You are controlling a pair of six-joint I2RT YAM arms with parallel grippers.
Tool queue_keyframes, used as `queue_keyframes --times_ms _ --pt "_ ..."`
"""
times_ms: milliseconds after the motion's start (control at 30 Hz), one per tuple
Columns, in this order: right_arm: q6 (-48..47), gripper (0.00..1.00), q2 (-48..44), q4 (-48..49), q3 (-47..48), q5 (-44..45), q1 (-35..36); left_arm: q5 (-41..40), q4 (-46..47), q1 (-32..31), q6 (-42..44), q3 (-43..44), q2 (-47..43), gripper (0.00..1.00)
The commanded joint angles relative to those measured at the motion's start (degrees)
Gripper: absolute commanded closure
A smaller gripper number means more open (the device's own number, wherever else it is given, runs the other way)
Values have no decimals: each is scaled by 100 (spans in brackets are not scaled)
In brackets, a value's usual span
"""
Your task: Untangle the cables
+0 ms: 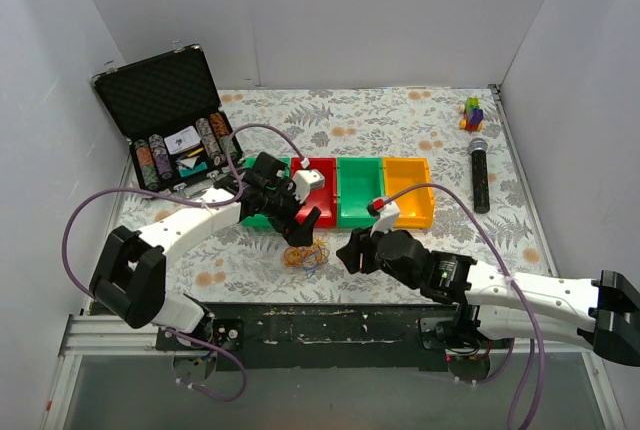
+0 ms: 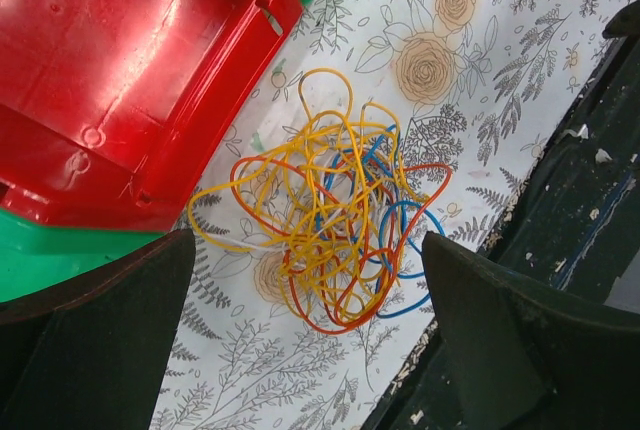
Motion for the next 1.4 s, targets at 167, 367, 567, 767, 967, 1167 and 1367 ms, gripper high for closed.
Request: queue_keyframes --times_ms 167,367,567,767,967,1167,1367 --pt "56 42 -162 -45 124 254 27 -200 357 -285 185 -66 84 23" --pt "65 46 -250 -45 54 280 27 -209 321 -311 247 -171 23 54" --pt "82 49 -215 25 36 254 27 -209 234 -320 299 -198 -100 68" --pt "74 49 -13 61 97 289 36 -174 -20 -329 142 73 -223 100" --pt "-93 33 382 34 466 245 80 -33 -969 -320 88 1110 -732 100" --pt "-357 25 760 227 1098 271 106 319 -1945 -329 194 1972 -971 100" --pt "-620 24 1059 685 1406 262 150 362 -2403 -329 185 2342 -1076 100"
